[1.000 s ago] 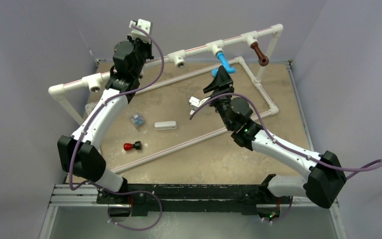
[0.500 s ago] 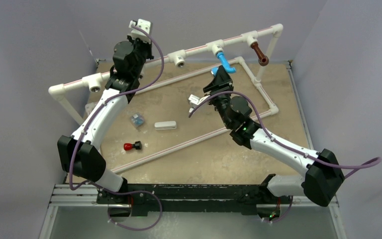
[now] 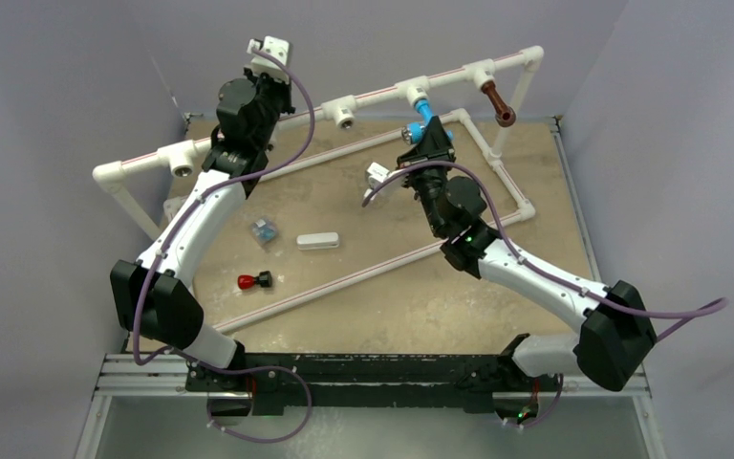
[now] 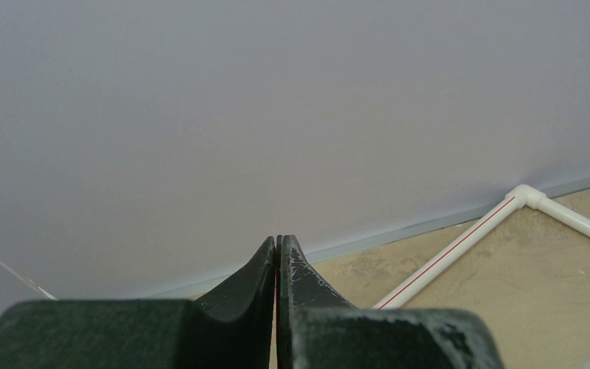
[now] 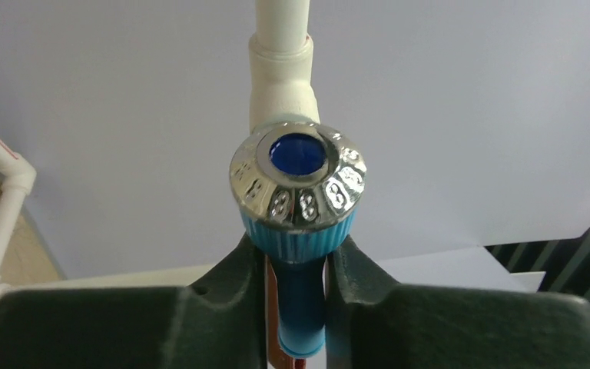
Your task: Install the water faucets
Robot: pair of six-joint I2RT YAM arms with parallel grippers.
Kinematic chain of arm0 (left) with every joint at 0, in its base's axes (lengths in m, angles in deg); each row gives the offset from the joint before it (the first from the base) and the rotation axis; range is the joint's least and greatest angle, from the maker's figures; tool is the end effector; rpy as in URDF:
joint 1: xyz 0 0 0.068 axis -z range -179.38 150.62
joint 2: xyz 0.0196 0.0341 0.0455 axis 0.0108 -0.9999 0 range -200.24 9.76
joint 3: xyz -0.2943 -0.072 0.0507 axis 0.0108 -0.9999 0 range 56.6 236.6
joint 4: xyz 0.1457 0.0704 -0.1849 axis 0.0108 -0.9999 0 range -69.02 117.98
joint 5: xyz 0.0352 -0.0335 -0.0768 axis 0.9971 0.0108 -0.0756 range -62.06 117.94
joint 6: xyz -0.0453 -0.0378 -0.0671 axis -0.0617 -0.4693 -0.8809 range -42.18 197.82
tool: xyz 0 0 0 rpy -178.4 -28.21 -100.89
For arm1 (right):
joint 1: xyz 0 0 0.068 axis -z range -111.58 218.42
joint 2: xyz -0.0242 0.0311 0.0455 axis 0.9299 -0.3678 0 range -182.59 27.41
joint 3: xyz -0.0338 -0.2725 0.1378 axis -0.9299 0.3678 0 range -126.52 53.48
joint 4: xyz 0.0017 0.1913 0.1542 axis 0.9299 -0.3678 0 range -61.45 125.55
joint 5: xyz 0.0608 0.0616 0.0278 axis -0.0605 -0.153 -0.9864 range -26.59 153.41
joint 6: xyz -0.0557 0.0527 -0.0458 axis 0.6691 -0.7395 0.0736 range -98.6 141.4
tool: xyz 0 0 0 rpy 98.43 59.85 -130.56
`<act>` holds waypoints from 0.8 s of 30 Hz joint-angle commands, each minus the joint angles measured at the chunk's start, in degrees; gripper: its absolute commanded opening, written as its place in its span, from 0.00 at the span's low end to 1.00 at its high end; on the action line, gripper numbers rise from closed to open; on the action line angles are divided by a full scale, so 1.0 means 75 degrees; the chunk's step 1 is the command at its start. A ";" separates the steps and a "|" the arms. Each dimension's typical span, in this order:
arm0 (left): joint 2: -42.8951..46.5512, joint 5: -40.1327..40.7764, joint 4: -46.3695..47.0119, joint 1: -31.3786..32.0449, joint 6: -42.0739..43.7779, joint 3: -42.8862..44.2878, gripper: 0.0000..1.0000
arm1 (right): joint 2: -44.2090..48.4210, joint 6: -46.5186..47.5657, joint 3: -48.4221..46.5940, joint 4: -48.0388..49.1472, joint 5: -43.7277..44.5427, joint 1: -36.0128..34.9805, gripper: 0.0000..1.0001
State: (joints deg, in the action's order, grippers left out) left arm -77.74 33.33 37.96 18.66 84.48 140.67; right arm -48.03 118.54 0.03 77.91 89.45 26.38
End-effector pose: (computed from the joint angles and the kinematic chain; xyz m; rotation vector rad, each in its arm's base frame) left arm 0.3735 -0.1138 0.4764 0.2362 1.4383 -0.0936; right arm 0.2574 0.1851 0.4243 -1.0377 0.8346 -1.0998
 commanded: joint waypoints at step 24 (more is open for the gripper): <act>-0.0151 -0.0382 -0.0944 0.0137 0.0061 -0.0300 0.00 | 0.0390 -1.3429 -0.1598 -0.0950 -0.0372 0.0869 0.00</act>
State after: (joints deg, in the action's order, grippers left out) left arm -77.74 34.18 38.33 18.62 84.45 140.63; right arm -45.52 45.43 -7.97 67.88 90.63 30.07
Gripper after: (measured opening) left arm 0.002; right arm 0.299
